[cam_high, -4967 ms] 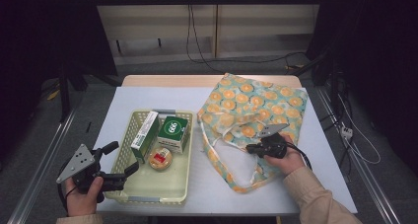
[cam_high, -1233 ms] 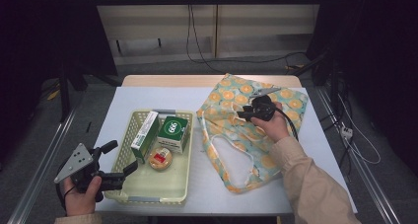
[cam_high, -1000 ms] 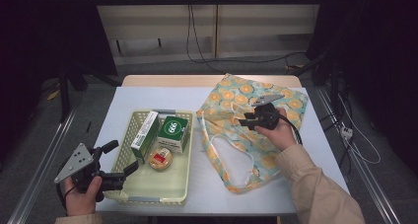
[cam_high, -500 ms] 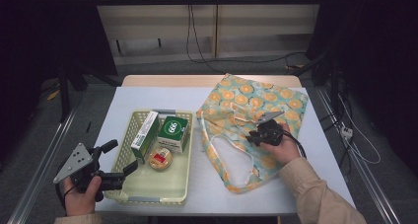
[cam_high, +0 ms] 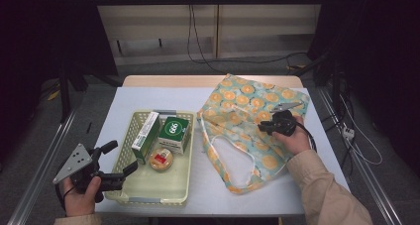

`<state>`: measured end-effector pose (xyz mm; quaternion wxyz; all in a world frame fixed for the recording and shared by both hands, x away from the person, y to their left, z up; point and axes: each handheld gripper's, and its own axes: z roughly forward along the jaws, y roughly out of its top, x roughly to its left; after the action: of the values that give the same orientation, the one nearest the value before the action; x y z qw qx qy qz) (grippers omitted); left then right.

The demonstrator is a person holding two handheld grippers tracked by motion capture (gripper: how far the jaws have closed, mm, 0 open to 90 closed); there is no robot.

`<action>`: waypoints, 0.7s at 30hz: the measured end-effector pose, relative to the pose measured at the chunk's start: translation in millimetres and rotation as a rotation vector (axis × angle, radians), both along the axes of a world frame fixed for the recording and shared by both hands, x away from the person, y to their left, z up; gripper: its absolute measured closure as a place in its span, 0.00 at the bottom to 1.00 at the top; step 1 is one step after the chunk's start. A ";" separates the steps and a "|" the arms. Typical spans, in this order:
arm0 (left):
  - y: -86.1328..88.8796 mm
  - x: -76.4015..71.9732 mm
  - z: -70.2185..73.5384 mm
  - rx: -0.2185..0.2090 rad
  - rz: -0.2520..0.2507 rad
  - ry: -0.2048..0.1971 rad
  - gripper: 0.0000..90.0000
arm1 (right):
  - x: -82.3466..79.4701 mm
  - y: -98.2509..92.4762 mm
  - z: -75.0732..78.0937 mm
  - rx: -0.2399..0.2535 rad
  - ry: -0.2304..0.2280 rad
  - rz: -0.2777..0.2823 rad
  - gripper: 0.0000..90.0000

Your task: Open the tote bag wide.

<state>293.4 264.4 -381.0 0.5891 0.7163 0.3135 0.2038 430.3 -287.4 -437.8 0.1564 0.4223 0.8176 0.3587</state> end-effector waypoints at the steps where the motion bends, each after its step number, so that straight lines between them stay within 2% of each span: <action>1: 0.0 0.0 -0.3 -0.002 0.001 0.002 0.04 | 0.4 -1.3 -0.8 0.005 0.001 -0.003 0.84; 5: 0.6 0.7 -1.6 -0.001 0.001 0.005 0.04 | 0.8 -7.5 -7.6 -0.016 0.022 -0.019 0.82; 7: 0.5 1.0 -2.1 0.001 0.001 0.006 0.04 | -0.8 -8.9 -8.3 -0.023 0.012 -0.030 0.79; 10: -0.4 0.9 -1.9 0.001 0.001 0.005 0.04 | -5.5 -8.9 -4.7 -0.003 0.000 -0.040 0.70; 14: -1.2 0.6 -1.1 0.002 0.000 0.005 0.04 | -10.6 -4.8 3.4 -0.014 -0.020 -0.025 0.64; 17: -0.7 0.2 -0.2 -0.001 0.001 0.001 0.04 | -14.4 -0.8 10.0 0.026 -0.036 -0.024 0.61; 21: -1.0 0.2 -0.5 -0.003 0.000 0.002 0.04 | -20.1 10.4 14.9 0.021 -0.049 0.021 0.60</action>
<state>293.5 263.4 -381.4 0.5899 0.7156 0.3145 0.2026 410.2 -277.0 -422.9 0.1680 0.4063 0.8143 0.3789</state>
